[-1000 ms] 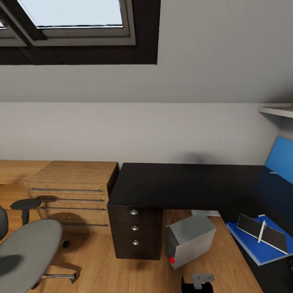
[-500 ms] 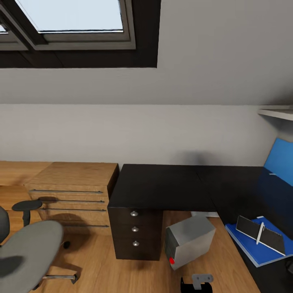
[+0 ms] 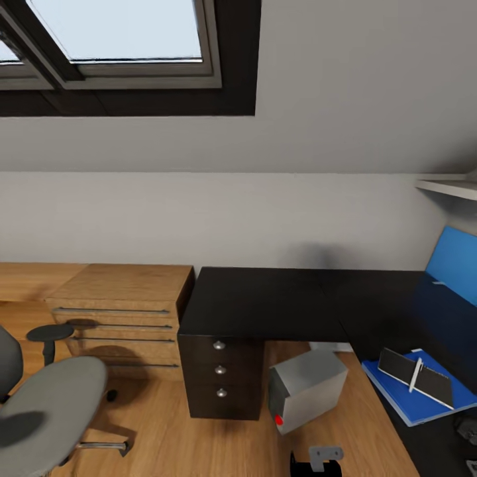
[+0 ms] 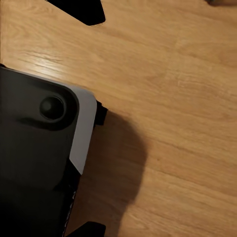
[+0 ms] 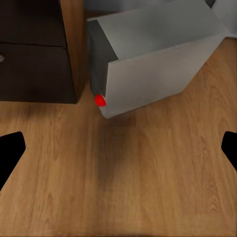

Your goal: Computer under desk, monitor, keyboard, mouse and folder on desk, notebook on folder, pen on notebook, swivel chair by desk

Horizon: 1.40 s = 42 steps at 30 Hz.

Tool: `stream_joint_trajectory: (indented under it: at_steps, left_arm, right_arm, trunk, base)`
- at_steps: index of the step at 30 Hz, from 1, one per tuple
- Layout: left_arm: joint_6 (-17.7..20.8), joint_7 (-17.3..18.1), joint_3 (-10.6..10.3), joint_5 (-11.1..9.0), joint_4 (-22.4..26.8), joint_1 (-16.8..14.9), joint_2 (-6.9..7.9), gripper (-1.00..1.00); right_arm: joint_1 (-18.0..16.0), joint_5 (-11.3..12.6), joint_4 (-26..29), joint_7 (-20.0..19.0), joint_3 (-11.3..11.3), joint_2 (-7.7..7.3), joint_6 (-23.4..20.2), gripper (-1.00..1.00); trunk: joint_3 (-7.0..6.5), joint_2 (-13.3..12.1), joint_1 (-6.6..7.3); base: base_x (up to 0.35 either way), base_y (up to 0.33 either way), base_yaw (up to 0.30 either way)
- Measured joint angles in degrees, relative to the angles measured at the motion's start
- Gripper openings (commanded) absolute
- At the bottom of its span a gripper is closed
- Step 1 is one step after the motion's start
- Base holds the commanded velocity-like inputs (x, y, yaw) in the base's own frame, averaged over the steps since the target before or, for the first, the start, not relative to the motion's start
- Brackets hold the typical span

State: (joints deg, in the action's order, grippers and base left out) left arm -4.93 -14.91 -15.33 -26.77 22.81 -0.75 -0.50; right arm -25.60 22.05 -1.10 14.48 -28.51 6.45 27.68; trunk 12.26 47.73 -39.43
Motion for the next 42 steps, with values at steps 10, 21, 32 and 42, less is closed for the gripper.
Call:
stream_joint_trajectory:
  at_steps: [10, 21, 32, 42]
  left_arm:
    - [-0.1, 0.0, 0.2, 0.0, 0.0, 0.0, 0.02, 1.00]
    - [-0.1, -0.1, 0.3, 0.0, 0.0, 0.0, 0.02, 1.00]
    - [-0.1, -0.1, 0.3, 0.0, 0.0, 0.0, 0.02, 1.00]
    - [-7.0, -0.2, 0.5, -0.2, -0.3, 0.0, -0.18, 1.00]
  right_arm:
    - [0.0, 0.0, 0.0, 0.0, 0.0, 0.02, 0.0, 1.00]
    - [0.3, -0.2, 0.0, 0.0, -0.1, 0.50, 0.4, 1.00]
    - [1.8, -0.4, 0.0, 0.0, -0.1, 1.29, 5.3, 1.00]
    - [4.9, -4.1, 0.1, 0.1, 0.2, -0.31, 11.5, 1.00]
  trunk:
    - [-1.80, -4.0, 2.19]
    - [-4.00, -8.4, 4.64]
    - [-6.68, -12.8, 7.07]
    - [-9.02, -16.9, 9.27]
  base:
    - [-0.323, 0.000, 0.000]
    - [-0.091, 0.000, 0.074]
    - [-0.005, 0.000, 0.178]
    - [0.000, 0.000, 0.226]
